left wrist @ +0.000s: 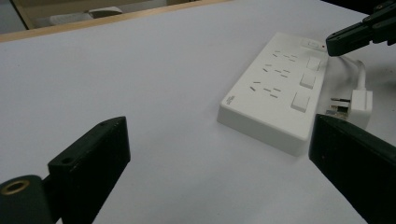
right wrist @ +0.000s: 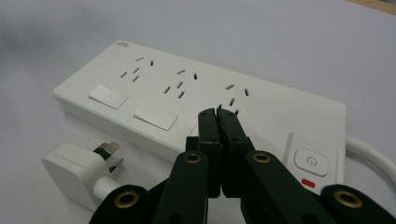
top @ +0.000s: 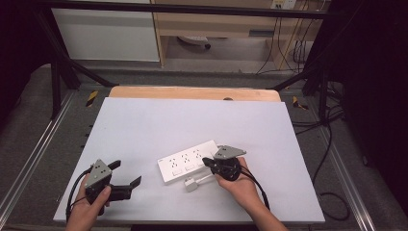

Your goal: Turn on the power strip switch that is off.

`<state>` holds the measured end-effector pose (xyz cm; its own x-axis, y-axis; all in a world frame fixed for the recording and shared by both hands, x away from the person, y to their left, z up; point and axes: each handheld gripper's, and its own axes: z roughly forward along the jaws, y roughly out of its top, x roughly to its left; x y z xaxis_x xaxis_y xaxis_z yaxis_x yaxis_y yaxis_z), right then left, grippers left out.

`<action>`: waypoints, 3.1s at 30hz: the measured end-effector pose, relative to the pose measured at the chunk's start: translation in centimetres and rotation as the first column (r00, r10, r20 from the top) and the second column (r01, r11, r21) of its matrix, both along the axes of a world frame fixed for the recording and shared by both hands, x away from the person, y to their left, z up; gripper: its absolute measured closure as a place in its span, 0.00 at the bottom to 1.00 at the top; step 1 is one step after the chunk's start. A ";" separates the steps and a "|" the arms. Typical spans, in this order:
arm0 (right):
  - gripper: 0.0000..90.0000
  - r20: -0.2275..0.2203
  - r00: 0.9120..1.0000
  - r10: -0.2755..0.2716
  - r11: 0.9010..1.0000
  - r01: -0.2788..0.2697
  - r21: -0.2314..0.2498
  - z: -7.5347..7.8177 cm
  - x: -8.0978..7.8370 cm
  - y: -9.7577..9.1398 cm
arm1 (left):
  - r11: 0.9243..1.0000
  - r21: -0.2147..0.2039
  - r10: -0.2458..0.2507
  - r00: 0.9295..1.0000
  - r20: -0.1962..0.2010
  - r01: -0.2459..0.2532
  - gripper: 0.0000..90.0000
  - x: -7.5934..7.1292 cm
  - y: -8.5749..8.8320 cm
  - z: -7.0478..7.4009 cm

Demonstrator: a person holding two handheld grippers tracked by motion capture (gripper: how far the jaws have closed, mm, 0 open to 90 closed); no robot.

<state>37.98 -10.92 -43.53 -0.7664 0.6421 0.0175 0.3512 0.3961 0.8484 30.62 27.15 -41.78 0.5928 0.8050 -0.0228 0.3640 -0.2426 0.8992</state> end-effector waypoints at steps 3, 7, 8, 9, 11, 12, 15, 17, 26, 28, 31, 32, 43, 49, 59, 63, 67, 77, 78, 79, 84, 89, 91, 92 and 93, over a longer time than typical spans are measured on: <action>1.00 -0.002 1.000 -0.006 1.000 0.006 0.000 -0.1 0.2 0.1 | 1.000 0.000 0.000 1.000 0.000 0.000 0.06 0.0 0.0 0.0; 1.00 -0.005 1.000 -0.014 1.000 0.014 -0.002 -0.3 0.6 0.1 | 1.000 0.001 -0.002 1.000 0.001 0.002 0.06 0.0 0.0 0.0; 1.00 -0.005 1.000 -0.019 1.000 0.019 -0.004 -0.4 0.7 0.1 | 1.000 0.001 -0.002 1.000 0.001 0.002 0.06 0.0 0.0 0.0; 1.00 -0.004 1.000 -0.019 1.000 0.019 -0.005 -0.5 0.8 0.1 | 1.000 0.001 -0.002 1.000 0.001 0.002 0.06 0.0 0.0 0.0; 0.99 -0.004 1.000 -0.020 1.000 0.020 -0.008 -0.6 0.8 0.1 | 1.000 0.003 -0.002 1.000 0.002 0.002 0.06 0.0 0.0 0.0; 0.99 -0.004 1.000 -0.020 1.000 0.020 -0.008 -0.6 0.8 0.1 | 1.000 0.003 -0.002 1.000 0.002 0.002 0.06 0.0 0.0 0.0; 0.99 -0.002 1.000 -0.022 1.000 0.022 -0.009 -0.7 1.0 0.1 | 1.000 0.003 -0.004 1.000 0.000 0.004 0.06 0.0 -0.1 0.0; 0.99 -0.003 1.000 -0.023 1.000 0.023 -0.008 -0.7 1.0 0.1 | 1.000 0.003 -0.005 1.000 0.000 0.005 0.06 0.0 -0.1 0.0; 0.99 -0.007 1.000 -0.029 1.000 0.028 -0.009 -0.9 1.2 0.2 | 1.000 0.005 -0.006 1.000 0.001 0.006 0.06 0.0 -0.1 0.0; 0.99 -0.005 1.000 -0.027 1.000 0.027 -0.007 -1.0 1.3 0.2 | 1.000 0.004 -0.005 1.000 0.000 0.005 0.06 0.0 -0.1 0.0; 0.99 -0.007 1.000 -0.029 1.000 0.029 -0.001 -1.0 1.4 0.2 | 1.000 0.005 -0.008 1.000 0.000 0.008 0.06 0.0 -0.1 0.0; 0.99 -0.008 1.000 -0.029 1.000 0.029 0.001 -1.1 1.5 0.2 | 1.000 0.006 -0.008 1.000 -0.001 0.008 0.06 0.0 -0.1 -0.1; 0.99 -0.004 1.000 -0.029 1.000 0.029 0.008 -1.2 1.7 0.3 | 1.000 0.006 -0.007 1.000 -0.001 0.007 0.06 0.0 -0.1 -0.1; 0.98 -0.006 1.000 -0.029 0.999 0.029 0.013 -1.2 1.7 0.3 | 1.000 0.006 -0.007 1.000 -0.001 0.007 0.06 0.0 -0.1 0.0; 0.98 -0.001 0.999 -0.033 0.999 0.034 0.018 -1.3 1.6 0.3 | 1.000 0.005 -0.006 1.000 0.000 0.006 0.06 0.0 -0.1 0.0; 0.98 0.002 0.999 -0.035 0.999 0.035 0.019 -1.3 1.6 0.3 | 1.000 0.006 -0.006 1.000 -0.001 0.006 0.06 0.0 -0.1 0.0; 0.98 0.003 0.999 -0.039 0.999 0.039 0.026 -1.4 1.6 0.3 | 1.000 0.006 -0.006 1.000 -0.001 0.006 0.06 0.0 -0.1 0.0; 0.98 0.015 0.999 -0.043 0.999 0.042 0.022 -1.5 1.5 0.4 | 1.000 0.006 -0.007 1.000 -0.001 0.007 0.06 0.0 -0.1 0.0; 0.98 0.013 0.999 -0.043 0.999 0.043 0.023 -1.5 1.5 0.4 | 1.000 0.006 -0.007 1.000 -0.002 0.007 0.06 0.0 -0.1 0.0; 0.98 0.013 0.999 -0.043 0.999 0.043 0.024 -1.5 1.5 0.4 | 1.000 0.007 -0.008 1.000 -0.002 0.008 0.06 0.0 -0.1 -0.1; 1.00 0.020 0.999 -0.042 0.999 0.042 0.007 -1.6 1.5 0.4 | 1.000 0.006 -0.007 1.000 -0.004 0.008 0.06 0.0 -0.2 -0.1; 1.00 0.019 0.999 -0.043 0.999 0.042 0.012 -1.7 1.4 0.4 | 1.000 0.006 -0.007 1.000 -0.005 0.007 0.06 0.0 -0.1 -0.1; 1.00 0.020 0.999 -0.043 0.999 0.042 0.012 -1.7 1.4 0.4 | 1.000 0.006 -0.008 1.000 -0.004 0.008 0.06 0.0 -0.1 -0.1; 1.00 0.021 0.999 -0.043 0.999 0.042 0.012 -1.7 1.4 0.4 | 1.000 0.007 -0.008 1.000 -0.004 0.008 0.06 0.0 -0.2 -0.1; 1.00 0.020 0.999 -0.043 0.999 0.042 0.012 -1.7 1.4 0.4 | 1.000 0.006 -0.008 1.000 -0.005 0.008 0.06 0.0 -0.2 -0.1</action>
